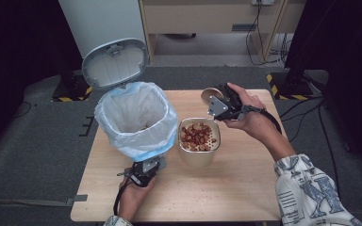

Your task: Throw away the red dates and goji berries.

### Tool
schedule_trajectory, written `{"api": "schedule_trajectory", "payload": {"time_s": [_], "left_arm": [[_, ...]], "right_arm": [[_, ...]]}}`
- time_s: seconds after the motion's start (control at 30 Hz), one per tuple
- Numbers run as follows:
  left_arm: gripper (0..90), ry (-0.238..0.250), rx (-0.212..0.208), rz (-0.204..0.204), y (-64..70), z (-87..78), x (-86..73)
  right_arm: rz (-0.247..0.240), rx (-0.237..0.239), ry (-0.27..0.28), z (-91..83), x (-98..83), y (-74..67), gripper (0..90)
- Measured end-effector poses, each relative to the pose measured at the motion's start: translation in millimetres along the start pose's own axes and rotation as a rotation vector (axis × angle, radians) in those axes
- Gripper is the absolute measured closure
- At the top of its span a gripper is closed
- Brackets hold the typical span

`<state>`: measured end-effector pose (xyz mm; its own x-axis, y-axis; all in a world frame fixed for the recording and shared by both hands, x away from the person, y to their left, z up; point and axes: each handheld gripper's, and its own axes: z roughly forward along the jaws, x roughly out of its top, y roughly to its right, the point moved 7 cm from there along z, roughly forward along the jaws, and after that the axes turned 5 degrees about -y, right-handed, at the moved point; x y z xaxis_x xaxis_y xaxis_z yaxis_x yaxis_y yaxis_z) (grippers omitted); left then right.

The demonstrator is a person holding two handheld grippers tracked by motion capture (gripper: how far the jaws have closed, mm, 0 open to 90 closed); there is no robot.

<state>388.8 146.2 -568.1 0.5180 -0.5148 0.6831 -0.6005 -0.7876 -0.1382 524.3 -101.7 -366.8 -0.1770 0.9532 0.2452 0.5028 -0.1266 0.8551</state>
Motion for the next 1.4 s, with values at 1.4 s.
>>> {"api": "schedule_trajectory", "payload": {"time_s": [1.4], "left_arm": [[89.5, -0.016, 0.002, 0.006, -0.6, -1.0, -1.2]], "right_arm": [[0.226, 0.09, -0.004, -2.8, -48.5, 1.8, 36.6]]}}
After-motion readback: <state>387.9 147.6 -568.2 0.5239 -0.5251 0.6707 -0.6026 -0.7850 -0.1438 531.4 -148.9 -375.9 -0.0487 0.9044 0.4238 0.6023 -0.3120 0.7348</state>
